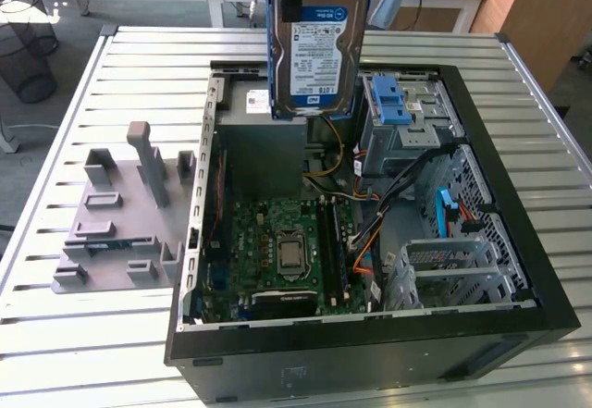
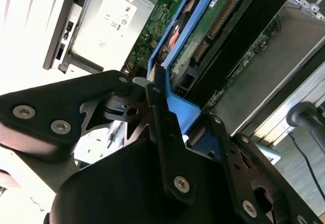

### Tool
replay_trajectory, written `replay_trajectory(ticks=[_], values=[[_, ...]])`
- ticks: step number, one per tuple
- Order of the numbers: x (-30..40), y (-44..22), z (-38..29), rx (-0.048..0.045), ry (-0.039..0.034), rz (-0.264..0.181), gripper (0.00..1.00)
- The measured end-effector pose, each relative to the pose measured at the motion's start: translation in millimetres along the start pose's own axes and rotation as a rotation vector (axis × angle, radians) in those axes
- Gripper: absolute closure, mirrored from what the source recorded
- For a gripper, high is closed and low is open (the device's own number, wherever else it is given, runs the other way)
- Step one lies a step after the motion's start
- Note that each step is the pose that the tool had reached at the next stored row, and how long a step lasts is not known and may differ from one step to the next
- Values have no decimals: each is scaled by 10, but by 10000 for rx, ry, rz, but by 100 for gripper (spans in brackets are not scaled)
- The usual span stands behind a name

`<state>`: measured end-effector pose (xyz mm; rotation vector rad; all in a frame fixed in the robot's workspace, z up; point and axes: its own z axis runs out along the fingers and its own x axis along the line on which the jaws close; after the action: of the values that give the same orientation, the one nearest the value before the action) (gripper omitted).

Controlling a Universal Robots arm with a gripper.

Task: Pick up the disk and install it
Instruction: 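Pick up the disk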

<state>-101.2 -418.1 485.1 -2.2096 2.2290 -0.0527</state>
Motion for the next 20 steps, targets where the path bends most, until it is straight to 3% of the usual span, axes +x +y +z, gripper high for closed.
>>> replay_trajectory(ticks=[4,10,14,20], values=[[25,-21,8,-2,3,61,64],[167,-23,25,-1,1,87,64],[175,-29,34,-7,9,333,64],[188,-114,54,-8,9,391,64]])
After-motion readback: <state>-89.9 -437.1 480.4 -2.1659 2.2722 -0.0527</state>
